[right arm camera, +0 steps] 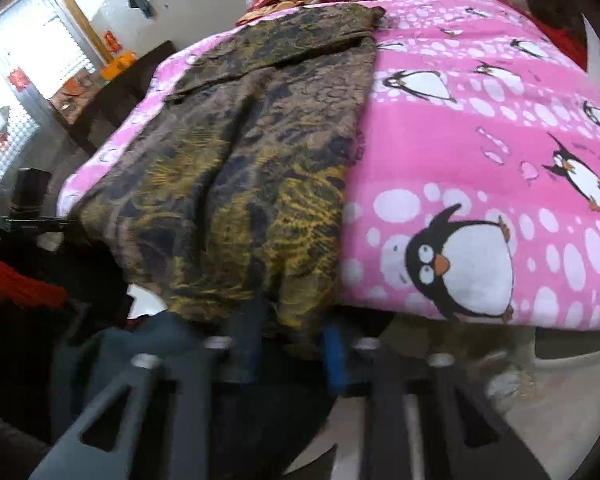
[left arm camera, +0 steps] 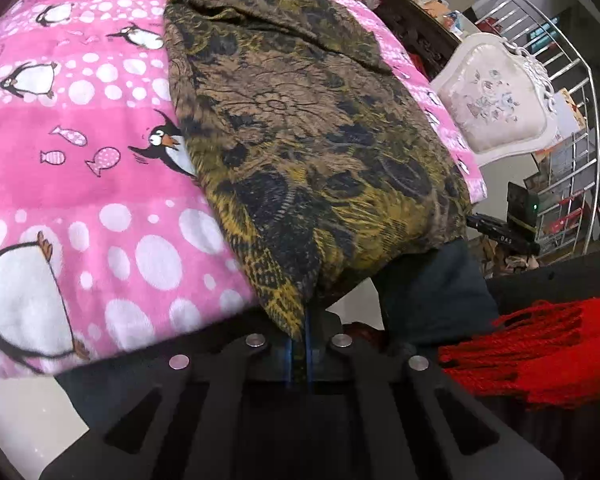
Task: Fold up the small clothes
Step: 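Grasp the garment end with both grippers and fold it over the rest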
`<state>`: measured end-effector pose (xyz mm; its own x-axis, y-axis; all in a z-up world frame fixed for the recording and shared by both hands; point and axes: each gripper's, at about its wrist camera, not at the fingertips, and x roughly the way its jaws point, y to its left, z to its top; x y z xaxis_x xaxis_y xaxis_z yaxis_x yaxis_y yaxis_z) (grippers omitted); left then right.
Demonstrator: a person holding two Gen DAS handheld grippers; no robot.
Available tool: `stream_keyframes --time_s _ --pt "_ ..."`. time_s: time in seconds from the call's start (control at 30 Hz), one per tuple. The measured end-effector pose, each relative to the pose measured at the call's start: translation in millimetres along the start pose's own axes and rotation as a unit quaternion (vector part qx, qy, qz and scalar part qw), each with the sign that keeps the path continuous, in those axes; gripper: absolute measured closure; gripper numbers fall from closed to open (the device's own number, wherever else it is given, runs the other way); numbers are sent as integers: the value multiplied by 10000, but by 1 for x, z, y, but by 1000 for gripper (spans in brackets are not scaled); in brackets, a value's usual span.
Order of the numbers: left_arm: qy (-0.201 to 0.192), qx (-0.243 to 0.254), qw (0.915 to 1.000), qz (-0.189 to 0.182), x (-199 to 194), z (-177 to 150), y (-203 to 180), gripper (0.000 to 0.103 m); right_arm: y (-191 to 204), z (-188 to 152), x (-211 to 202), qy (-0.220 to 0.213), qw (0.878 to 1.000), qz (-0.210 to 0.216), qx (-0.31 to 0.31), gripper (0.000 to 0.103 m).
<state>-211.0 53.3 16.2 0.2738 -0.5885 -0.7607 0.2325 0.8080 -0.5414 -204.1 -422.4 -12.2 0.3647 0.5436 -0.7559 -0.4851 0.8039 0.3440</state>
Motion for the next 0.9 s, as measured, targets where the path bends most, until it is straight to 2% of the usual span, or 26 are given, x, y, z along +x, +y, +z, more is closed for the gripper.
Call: stream_keyframes --time_s 0.2,0.3,0.4,0.6,0.73,0.9 --pt "-182 110 9991 -378 -24 2 -15 103 8 1 -48 -295 9985 451 -87 93" --pt "-523 159 9962 -674 -46 12 -18 103 8 13 -71 -626 9955 699 -105 94" --pt "-1022 41 9905 -917 -71 27 -11 103 5 34 -91 -1179 9883 969 -16 94" --pt "-1907 -254 9753 -1082 -110 61 4 103 0 88 -113 -2012 9757 868 78 94" --pt "-2070 92 9732 -993 -129 67 -9 103 21 110 -133 -2291 9705 684 -318 94" --pt "-2205 440 9685 -1071 -150 63 -30 103 43 111 -168 -2630 9612 572 -609 94"
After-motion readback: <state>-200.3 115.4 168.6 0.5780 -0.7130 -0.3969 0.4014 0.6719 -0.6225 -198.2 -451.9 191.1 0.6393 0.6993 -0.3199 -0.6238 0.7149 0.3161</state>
